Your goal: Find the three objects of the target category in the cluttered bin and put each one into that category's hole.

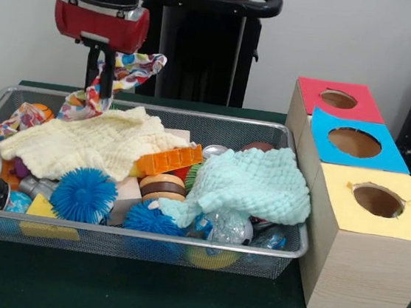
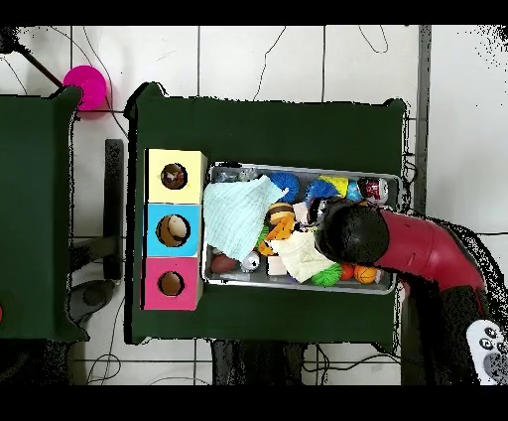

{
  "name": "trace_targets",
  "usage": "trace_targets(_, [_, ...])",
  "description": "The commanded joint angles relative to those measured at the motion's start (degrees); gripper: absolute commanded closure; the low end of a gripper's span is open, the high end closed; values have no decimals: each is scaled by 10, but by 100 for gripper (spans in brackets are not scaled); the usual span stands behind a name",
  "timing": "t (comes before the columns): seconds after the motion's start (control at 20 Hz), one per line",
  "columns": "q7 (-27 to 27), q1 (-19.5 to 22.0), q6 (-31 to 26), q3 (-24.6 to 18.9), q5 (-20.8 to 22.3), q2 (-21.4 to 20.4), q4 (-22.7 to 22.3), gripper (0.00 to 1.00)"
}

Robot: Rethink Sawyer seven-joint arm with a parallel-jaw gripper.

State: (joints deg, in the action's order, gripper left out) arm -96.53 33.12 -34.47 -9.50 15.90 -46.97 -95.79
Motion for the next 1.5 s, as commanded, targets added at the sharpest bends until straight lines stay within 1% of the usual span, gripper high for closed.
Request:
trace_targets(0.05, [9,-16,-36,-50,-8,-16,-69,100])
trace_targets(0.35, [-33,-47,-5,-38,-6,-3,-63,100])
trace_targets(0.75, [-80,-83,36,-22,-19,11,-69,100])
trace_targets(1.3, [-139,-136,68,6,-53,12,-86,100])
trace_targets(1.5, [-162,-165,80,23,-69,15,-87,100])
